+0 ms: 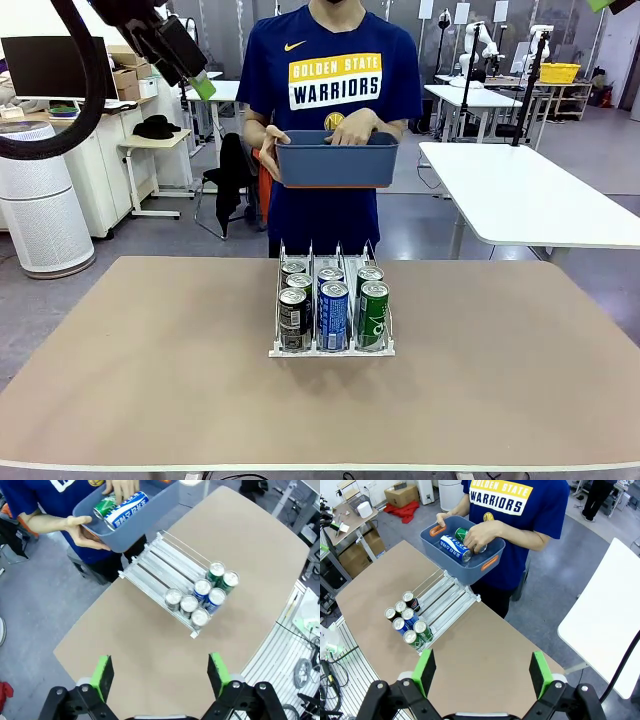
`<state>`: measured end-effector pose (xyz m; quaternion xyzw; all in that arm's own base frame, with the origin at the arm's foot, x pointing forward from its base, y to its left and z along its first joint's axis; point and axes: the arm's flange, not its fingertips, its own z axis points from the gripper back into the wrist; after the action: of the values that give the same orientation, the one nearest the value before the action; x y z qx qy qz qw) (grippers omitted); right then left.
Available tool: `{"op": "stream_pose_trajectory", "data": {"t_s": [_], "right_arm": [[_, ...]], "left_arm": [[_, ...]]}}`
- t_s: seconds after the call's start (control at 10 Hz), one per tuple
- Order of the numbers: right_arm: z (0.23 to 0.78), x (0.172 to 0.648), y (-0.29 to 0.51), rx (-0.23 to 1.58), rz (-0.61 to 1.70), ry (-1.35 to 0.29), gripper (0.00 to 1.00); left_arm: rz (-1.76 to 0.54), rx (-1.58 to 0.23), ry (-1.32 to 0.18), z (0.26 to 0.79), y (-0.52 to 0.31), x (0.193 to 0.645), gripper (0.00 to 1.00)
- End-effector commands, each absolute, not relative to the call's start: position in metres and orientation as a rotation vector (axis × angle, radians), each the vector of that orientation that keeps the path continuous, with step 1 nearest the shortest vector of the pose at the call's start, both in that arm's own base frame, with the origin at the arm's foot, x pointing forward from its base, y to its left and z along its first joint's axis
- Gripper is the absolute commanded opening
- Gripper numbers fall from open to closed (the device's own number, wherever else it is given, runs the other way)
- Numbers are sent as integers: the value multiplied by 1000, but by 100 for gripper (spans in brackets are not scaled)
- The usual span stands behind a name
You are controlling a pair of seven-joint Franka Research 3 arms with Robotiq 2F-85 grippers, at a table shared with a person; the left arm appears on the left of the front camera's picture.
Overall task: Fill the beverage cans into the dispenser.
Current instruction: Pick up the Sprite handed by the human.
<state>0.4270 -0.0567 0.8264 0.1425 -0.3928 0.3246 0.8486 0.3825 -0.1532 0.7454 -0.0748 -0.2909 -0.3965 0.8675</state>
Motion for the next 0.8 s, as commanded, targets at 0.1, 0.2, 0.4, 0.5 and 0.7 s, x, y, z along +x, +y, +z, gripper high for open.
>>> {"op": "stream_pose_trajectory", "data": {"t_s": [0.1,0.2,0.4,0.5,0.7], "right_arm": [[825,426,-55,306,689,-826,100],[825,426,-55,306,689,-826,100],[825,426,-55,306,689,-826,100],[825,426,-55,306,689,-826,100],[825,426,-55,306,689,-826,100]], "left_arm": [[-899,-145,-634,759,-136,372,100],[-902,-165,-655,761,-138,368,100],[-875,-144,-633,762,-144,370,100],[-875,-144,-633,762,-144,370,100],[-875,-144,-633,762,-144,370,100]]}}
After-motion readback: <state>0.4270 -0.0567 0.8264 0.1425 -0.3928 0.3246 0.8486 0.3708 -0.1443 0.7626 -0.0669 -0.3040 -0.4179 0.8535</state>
